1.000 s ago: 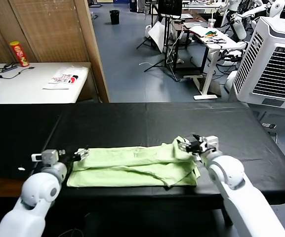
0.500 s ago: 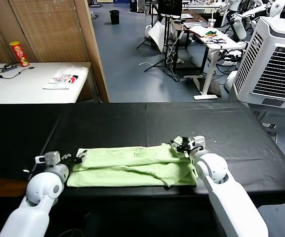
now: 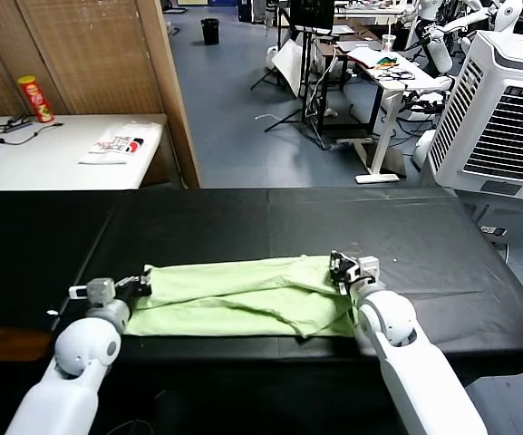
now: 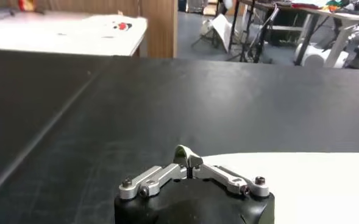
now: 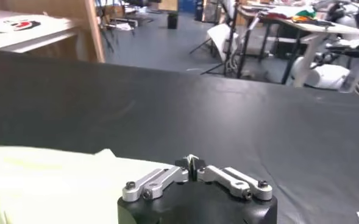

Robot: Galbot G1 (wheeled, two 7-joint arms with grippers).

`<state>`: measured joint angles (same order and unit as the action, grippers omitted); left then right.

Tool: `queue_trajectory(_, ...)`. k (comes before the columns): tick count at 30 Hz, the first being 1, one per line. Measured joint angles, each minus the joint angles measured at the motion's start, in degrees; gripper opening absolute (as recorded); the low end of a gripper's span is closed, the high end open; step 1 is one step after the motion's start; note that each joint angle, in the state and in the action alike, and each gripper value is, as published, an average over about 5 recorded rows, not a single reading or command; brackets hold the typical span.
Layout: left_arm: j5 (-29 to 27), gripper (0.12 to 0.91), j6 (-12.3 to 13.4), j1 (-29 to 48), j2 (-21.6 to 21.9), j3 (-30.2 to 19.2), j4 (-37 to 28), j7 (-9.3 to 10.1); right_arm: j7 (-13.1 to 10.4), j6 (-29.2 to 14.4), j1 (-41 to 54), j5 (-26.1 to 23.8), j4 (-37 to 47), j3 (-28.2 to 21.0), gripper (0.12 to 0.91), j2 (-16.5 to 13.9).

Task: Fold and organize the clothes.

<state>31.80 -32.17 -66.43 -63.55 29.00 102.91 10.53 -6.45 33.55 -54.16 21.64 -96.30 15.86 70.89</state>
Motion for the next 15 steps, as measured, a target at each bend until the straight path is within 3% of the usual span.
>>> queue_trajectory(3, -1.50, 0.171, 1.14, 0.09, -0.01, -0.03, -0.05, -0.67, 1.14, -0.62, -0.58, 0.52, -0.85, 0.60, 0.137, -0.15)
queue_trajectory(7, -3.24, 0.358, 3.11, 0.10, 0.53, 0.33, 0.10, -1.23, 2.58, -1.83, -1.58, 0.64, -2.49, 1.47, 0.233, -0.91)
queue_trajectory(11, -4.21, 0.593, 4.80, -0.34, 1.29, 1.10, 0.59, -1.74, 3.27, -2.64, -2.85, 0.36, -4.76, 2.46, 0.442, -1.92)
queue_trajectory(15, -4.01, 0.761, 5.74, -1.41, 1.46, 2.35, 1.60, -1.84, 3.25, -2.62, -4.81, 0.68, -8.05, 3.77, 0.669, -3.29)
